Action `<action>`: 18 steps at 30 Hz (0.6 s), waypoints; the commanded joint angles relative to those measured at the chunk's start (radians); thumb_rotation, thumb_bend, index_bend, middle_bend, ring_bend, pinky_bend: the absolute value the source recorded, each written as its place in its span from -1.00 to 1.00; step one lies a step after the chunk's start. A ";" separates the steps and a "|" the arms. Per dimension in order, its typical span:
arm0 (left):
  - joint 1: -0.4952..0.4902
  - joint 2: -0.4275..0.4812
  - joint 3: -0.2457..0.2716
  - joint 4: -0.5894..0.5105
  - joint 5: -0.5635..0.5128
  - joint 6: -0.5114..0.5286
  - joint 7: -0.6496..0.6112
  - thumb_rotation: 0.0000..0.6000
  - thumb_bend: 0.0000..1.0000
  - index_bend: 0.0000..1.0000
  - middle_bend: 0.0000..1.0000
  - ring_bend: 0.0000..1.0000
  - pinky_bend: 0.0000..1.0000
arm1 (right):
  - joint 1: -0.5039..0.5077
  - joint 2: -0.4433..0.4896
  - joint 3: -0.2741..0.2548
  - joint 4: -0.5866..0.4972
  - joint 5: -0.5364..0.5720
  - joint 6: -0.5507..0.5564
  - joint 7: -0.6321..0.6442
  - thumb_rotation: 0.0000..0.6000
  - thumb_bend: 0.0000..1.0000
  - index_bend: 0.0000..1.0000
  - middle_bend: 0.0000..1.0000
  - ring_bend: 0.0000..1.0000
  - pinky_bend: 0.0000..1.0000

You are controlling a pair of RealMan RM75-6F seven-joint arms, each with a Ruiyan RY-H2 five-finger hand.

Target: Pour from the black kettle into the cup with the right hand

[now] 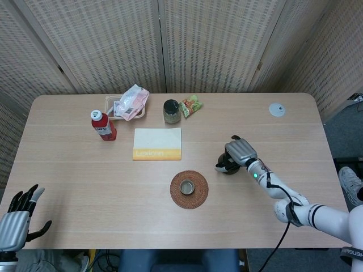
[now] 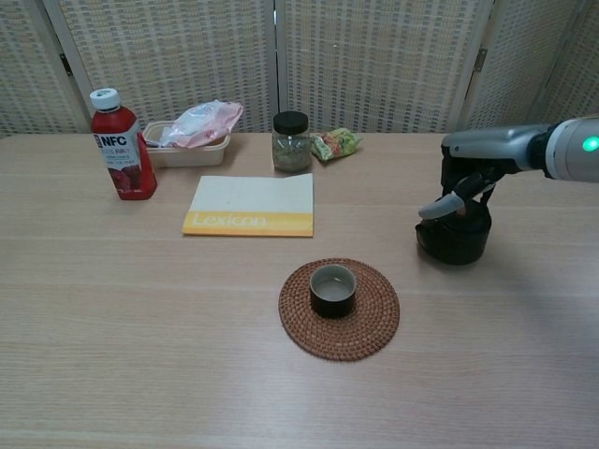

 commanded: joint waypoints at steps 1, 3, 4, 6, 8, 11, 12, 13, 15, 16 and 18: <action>0.000 -0.001 0.000 0.001 0.001 0.001 0.000 1.00 -0.49 -0.83 -0.94 -0.79 -0.98 | -0.001 -0.004 -0.004 0.004 0.001 0.002 -0.010 -0.12 -1.00 1.00 0.97 0.93 -0.77; 0.001 -0.001 0.001 0.001 0.000 0.002 -0.001 1.00 -0.49 -0.83 -0.94 -0.79 -0.98 | -0.002 -0.006 -0.005 0.005 0.001 0.002 -0.016 -0.12 -1.00 1.00 0.97 0.93 -0.77; 0.001 -0.001 0.001 0.002 0.000 0.002 -0.001 1.00 -0.49 -0.83 -0.94 -0.79 -0.98 | -0.002 -0.007 -0.006 0.006 0.001 0.002 -0.018 -0.12 -1.00 1.00 0.97 0.93 -0.76; 0.002 -0.002 0.001 0.002 0.000 0.002 0.000 1.00 -0.49 -0.83 -0.94 -0.79 -0.98 | -0.003 -0.010 -0.007 0.009 -0.001 0.004 -0.024 -0.12 -1.00 1.00 0.97 0.92 -0.77; 0.002 -0.002 0.002 0.002 -0.001 0.002 0.000 1.00 -0.49 -0.83 -0.94 -0.79 -0.98 | -0.004 -0.013 -0.010 0.013 -0.002 0.003 -0.030 -0.12 -1.00 1.00 0.97 0.92 -0.77; 0.002 -0.002 0.002 0.002 0.000 0.002 0.000 1.00 -0.49 -0.83 -0.94 -0.79 -0.98 | -0.006 -0.019 -0.014 0.020 -0.004 0.007 -0.042 -0.12 -1.00 1.00 0.97 0.92 -0.77; 0.002 -0.002 0.002 0.002 -0.001 0.002 0.000 1.00 -0.49 -0.83 -0.94 -0.79 -0.98 | -0.007 -0.021 -0.015 0.022 -0.004 0.008 -0.044 -0.12 -1.00 1.00 0.97 0.92 -0.77; 0.002 -0.002 0.002 0.002 0.000 0.002 -0.001 1.00 -0.49 -0.83 -0.94 -0.79 -0.98 | -0.008 -0.023 -0.015 0.023 -0.004 0.008 -0.047 -0.12 -1.00 1.00 0.97 0.91 -0.77; 0.003 -0.003 0.003 0.003 0.000 0.002 -0.001 1.00 -0.49 -0.83 -0.94 -0.79 -0.98 | -0.009 -0.025 -0.017 0.025 -0.004 0.011 -0.054 -0.11 -1.00 1.00 0.96 0.90 -0.77; 0.002 -0.003 0.003 0.003 0.000 0.002 -0.001 1.00 -0.49 -0.83 -0.94 -0.79 -0.98 | -0.010 -0.027 -0.019 0.027 -0.004 0.013 -0.060 -0.11 -1.00 1.00 0.96 0.90 -0.77; 0.002 -0.003 0.003 0.003 0.001 0.002 -0.002 1.00 -0.49 -0.83 -0.94 -0.79 -0.98 | -0.011 -0.030 -0.022 0.030 -0.002 0.016 -0.071 -0.10 -1.00 1.00 0.95 0.88 -0.77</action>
